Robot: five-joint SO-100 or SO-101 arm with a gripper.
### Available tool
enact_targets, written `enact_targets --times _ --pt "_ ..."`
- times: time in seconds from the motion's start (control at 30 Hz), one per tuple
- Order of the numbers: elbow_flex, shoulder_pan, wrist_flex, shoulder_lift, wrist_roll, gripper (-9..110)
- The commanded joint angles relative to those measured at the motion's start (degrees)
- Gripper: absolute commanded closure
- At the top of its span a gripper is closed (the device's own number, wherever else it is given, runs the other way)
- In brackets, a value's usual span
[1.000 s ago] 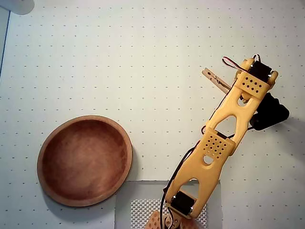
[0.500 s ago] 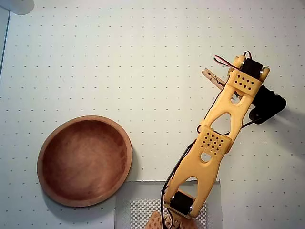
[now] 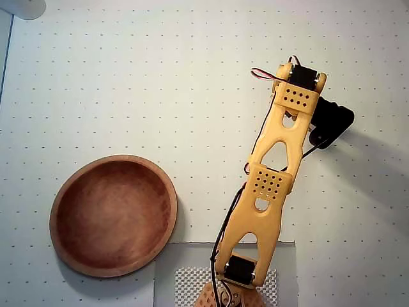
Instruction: Grasp a clothespin and put it in the bowl.
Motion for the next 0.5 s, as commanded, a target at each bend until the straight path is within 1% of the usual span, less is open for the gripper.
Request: enact_targets --times 0.0,0.17,0.47 --pt "-2.90 -0.62 -0.09 2.02 -2.64 104" --pt "-3.69 -0.26 -0.09 -0.88 -4.48 104" --pt "-3.78 0.00 -0.09 -4.22 -4.57 104"
